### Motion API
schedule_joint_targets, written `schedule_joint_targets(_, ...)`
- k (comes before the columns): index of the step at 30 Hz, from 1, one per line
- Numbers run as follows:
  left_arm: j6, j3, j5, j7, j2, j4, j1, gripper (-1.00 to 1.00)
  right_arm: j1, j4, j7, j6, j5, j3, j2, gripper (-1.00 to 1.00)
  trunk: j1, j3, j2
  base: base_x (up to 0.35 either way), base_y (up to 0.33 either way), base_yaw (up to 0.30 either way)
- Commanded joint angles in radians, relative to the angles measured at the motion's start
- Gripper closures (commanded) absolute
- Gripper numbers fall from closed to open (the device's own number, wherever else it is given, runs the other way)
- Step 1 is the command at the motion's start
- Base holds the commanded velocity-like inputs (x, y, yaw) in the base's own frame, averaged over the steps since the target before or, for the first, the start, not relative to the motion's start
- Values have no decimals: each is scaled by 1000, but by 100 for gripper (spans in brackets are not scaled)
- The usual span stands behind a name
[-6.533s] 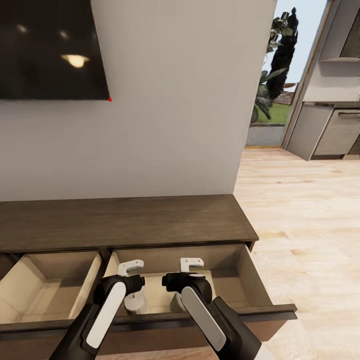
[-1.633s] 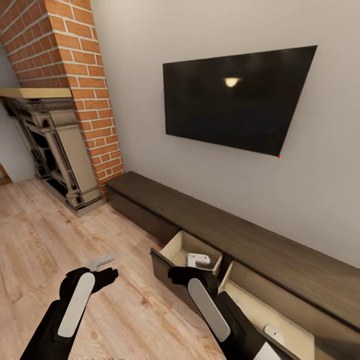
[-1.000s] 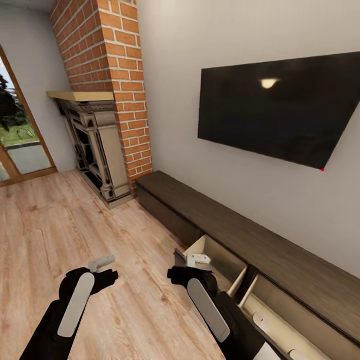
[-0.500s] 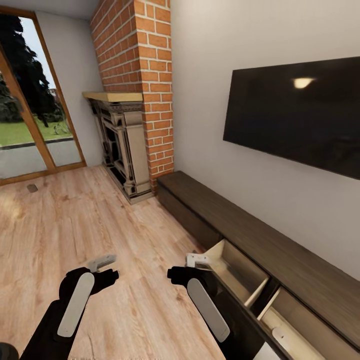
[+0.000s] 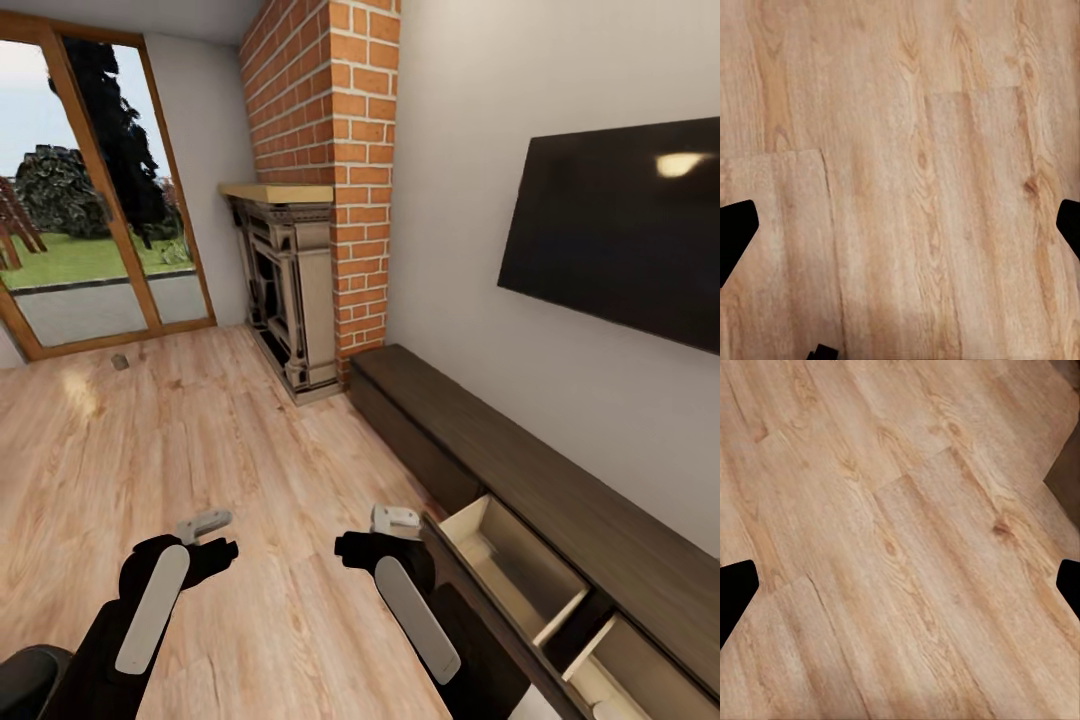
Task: Place each of the two pumpkins and all three candles from the living room inside a cabinet in the living room (use any cabinet), then make sure every cabinet is closed, and position the cauldron so it is next to a table in the living room.
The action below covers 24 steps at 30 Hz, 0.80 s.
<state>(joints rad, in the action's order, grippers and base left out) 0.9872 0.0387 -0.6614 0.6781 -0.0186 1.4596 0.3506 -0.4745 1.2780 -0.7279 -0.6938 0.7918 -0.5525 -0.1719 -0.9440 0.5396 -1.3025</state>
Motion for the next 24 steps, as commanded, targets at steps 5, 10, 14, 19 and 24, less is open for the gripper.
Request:
schedule_joint_targets(5, 2, -1, -10, 8, 0, 1, 1, -100, -1, 4, -9, -1, 9, -1, 0, -100, -1, 1, -1, 278, 186, 23)
schedule_joint_targets(10, 2, -3, -10, 8, 0, -1, 1, -100, -1, 0, -10, -1, 9, -1, 0, -100, -1, 1, -1, 286, 202, 139)
schedule_joint_targets(14, 2, -6, -10, 8, -1, -1, 1, -100, -1, 1, -11, -1, 9, -1, 0, -100, -1, 1, -1, 287, 158, 266)
schedule_joint_targets(19, 2, -8, -10, 8, -1, -1, 1, -100, -1, 0, -11, -1, 9, -2, 0, -100, -1, 1, -1, 312, 31, 288)
schedule_joint_targets(24, 2, -8, -10, 9, -1, -2, 1, -100, -1, 2, -10, -1, 9, -3, 2, -100, -1, 1, -1, 330, 4, 271)
